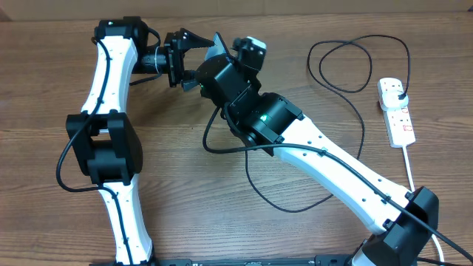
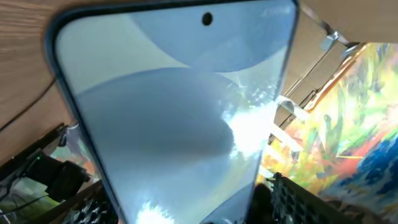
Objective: Plug charger to phone and switch on socket
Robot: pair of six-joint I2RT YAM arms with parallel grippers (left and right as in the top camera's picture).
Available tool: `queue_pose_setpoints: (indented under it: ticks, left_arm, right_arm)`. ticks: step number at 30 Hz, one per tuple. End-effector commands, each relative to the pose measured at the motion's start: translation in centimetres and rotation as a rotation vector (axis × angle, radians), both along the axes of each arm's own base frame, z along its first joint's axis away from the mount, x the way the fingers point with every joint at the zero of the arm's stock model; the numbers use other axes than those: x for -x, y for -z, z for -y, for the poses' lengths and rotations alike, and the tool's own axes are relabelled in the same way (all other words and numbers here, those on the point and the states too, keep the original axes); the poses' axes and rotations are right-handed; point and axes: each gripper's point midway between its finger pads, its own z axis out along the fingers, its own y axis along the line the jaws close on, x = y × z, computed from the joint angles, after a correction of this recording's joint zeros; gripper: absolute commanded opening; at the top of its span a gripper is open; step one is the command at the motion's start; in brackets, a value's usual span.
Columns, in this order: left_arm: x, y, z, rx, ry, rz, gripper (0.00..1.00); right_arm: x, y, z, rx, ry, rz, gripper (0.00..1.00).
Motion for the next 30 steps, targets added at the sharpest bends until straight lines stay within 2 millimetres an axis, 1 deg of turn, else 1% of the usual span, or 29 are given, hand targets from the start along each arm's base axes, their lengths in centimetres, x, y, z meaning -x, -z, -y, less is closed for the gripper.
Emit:
queue_pose_setpoints:
  ticks: [1, 5, 6, 7, 9, 10, 12, 14, 15, 16, 18, 19, 21, 30]
  left_arm:
    - [-0.12, -1.14, 0.33, 0.034, 0.003, 0.02, 0.79]
    - [-0.12, -1.13, 0.33, 0.033, 0.003, 0.013, 0.79]
    - [-0.13, -1.14, 0.33, 0.033, 0.003, 0.013, 0.78]
    - [-0.12, -1.13, 0.33, 0.033, 0.003, 0.007, 0.74]
    - [-0.12, -1.13, 0.33, 0.033, 0.003, -0.01, 0.66]
    - [-0.12, -1.14, 0.33, 0.034, 0.003, -0.018, 0.63]
    - [-0.12, -1.14, 0.33, 0.034, 0.003, -0.033, 0.6]
    - [-0.12, -1.14, 0.33, 0.034, 0.002, -0.054, 0.52]
    - [-0.12, -1.13, 0.33, 0.034, 0.002, -0.061, 0.5]
    - [-0.12, -1.14, 0.33, 0.034, 0.002, -0.07, 0.5]
    - [-0.11, -1.14, 0.33, 0.034, 0.002, -0.095, 0.43]
    - [-0.11, -1.14, 0.33, 0.034, 0.002, -0.098, 0.43]
    - [-0.1, -1.14, 0.34, 0.034, 0.002, -0.107, 0.38]
    - [-0.08, -1.15, 0.34, 0.034, 0.002, -0.168, 0.33]
  right_arm:
    - [-0.55, -1.97, 0.47, -0.269, 0.208, 0.001, 0.04]
    - [-0.63, -2.0, 0.63, -0.461, 0.338, -0.038, 0.04]
    - [-0.63, -1.98, 0.63, -0.478, 0.35, -0.042, 0.04]
    - [-0.63, -1.98, 0.62, -0.527, 0.381, -0.053, 0.04]
    - [-0.63, -1.98, 0.62, -0.575, 0.412, -0.063, 0.09]
    - [-0.64, -1.99, 0.62, -0.594, 0.424, -0.067, 0.1]
    - [-0.63, -1.99, 0.61, -0.618, 0.439, -0.072, 0.09]
    - [-0.63, -1.97, 0.61, -0.646, 0.458, -0.078, 0.05]
    - [-0.63, -1.97, 0.62, -0.653, 0.463, -0.08, 0.04]
    - [-0.64, -1.98, 0.62, -0.659, 0.466, -0.081, 0.04]
    - [-0.65, -2.01, 0.6, -0.661, 0.466, -0.08, 0.04]
    - [-0.65, -2.0, 0.61, -0.66, 0.466, -0.081, 0.04]
    - [-0.64, -1.99, 0.61, -0.662, 0.468, -0.081, 0.04]
    - [-0.57, -1.85, 0.69, -0.728, 0.517, -0.101, 0.04]
